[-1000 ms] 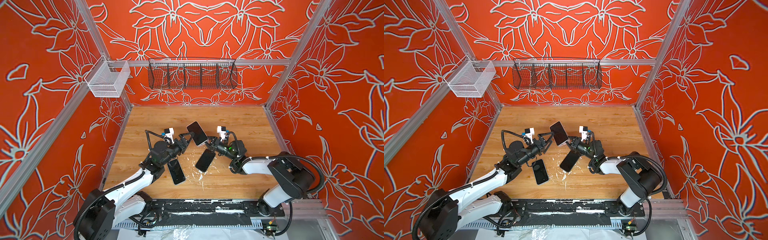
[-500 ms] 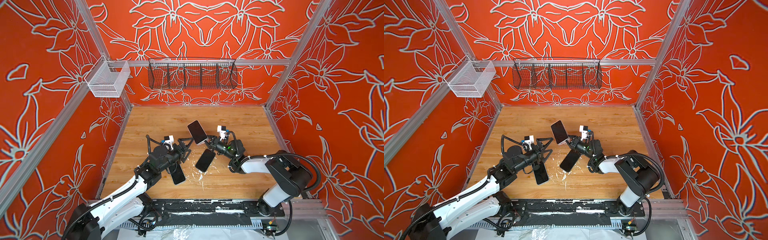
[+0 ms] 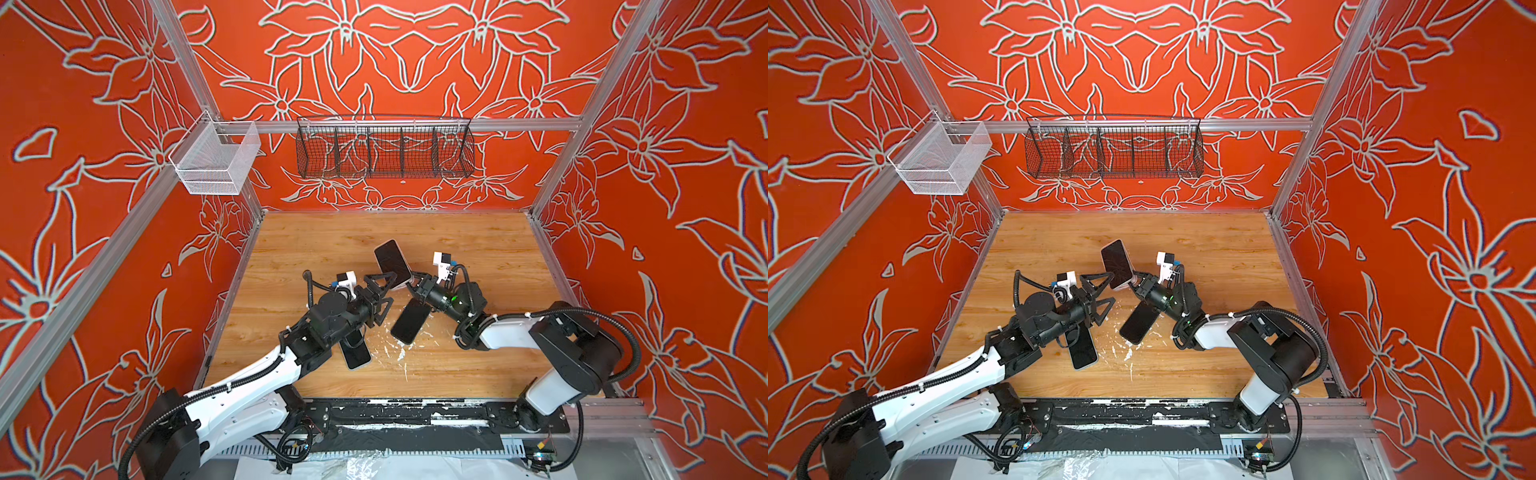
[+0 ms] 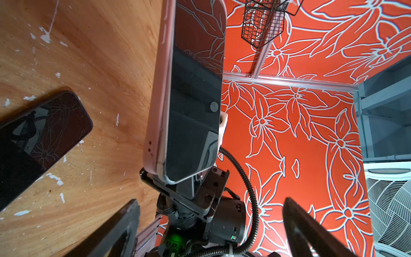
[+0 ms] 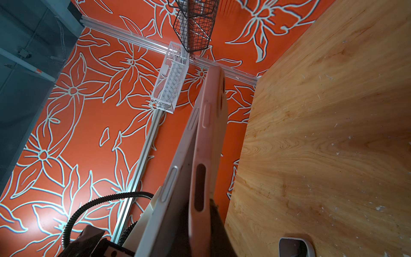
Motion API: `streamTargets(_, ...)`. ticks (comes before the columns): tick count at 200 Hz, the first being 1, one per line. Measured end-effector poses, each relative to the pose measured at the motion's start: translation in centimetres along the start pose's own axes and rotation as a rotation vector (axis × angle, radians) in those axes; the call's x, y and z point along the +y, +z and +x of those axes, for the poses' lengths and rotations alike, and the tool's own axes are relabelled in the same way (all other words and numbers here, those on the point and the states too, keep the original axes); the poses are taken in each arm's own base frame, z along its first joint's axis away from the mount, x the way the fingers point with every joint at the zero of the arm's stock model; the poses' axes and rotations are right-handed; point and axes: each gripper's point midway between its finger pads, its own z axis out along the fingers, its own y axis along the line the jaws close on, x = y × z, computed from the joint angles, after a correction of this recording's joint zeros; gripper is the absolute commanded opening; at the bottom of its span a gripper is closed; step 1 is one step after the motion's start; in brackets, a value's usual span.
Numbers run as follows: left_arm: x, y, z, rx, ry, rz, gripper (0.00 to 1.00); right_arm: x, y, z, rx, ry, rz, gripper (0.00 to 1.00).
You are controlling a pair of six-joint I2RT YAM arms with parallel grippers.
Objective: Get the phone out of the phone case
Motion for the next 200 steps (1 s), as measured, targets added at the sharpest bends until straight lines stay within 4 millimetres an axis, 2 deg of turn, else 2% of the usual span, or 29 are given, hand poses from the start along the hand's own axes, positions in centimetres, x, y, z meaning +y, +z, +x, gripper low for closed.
streamTargets(103, -1.2, -0.1, -0.6, -0.039, 0.000, 0.042, 0.97, -0.6, 0.3, 0.8, -0.001, -0.011, 0.018, 0.00)
streamTargets(200, -1.5, 0.5, -0.5, -0.036, -0.023, 0.063, 0.98, -0.6, 0.5, 1.0, -0.009, -0.019, 0.019, 0.00)
